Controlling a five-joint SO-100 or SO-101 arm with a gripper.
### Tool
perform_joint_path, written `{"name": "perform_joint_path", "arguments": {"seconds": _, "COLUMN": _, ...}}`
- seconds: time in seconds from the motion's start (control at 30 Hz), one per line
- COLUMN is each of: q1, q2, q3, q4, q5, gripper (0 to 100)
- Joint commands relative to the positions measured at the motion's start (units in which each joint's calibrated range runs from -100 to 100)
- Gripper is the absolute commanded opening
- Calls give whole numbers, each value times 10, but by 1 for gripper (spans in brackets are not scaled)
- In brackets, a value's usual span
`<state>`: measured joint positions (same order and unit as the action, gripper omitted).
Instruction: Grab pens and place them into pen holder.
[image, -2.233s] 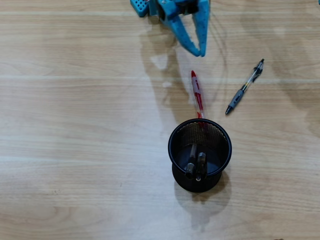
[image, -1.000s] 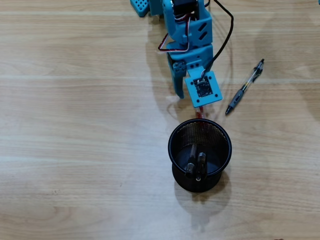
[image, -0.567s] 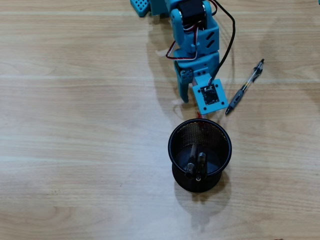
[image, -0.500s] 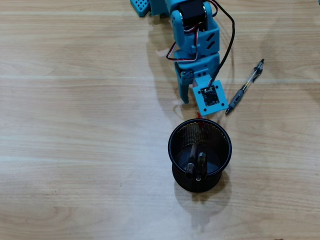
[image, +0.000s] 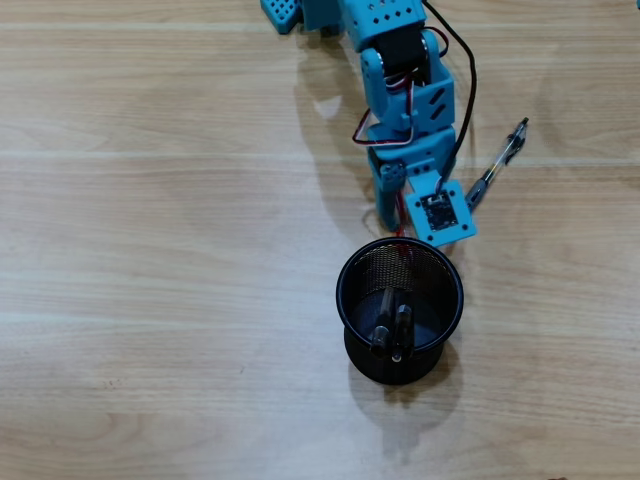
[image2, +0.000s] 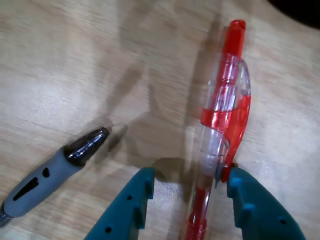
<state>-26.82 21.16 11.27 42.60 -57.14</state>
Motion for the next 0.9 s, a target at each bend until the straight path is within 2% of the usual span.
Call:
{"name": "perform_joint_path", "arguments": {"seconds": 0.0, "q1": -1, "q2": 18, "q3": -7, "q4": -5, "q5": -3, "gripper": 17}}
{"name": "perform_joint_path", "arguments": {"seconds": 0.3, "q1": 4, "q2": 24, "q3": -5, "q4": 2, "q5": -3, "gripper": 17}}
{"name": "perform_joint_path", "arguments": {"seconds": 0.5, "q1": 6, "q2": 24, "q3": -5, "q4": 2, "q5": -3, "gripper": 2}}
{"name": "perform_joint_path", "arguments": {"seconds": 0.87, "q1": 8, "q2": 8, "q3": -4, "q4": 3, "q5": -3, "gripper": 2}}
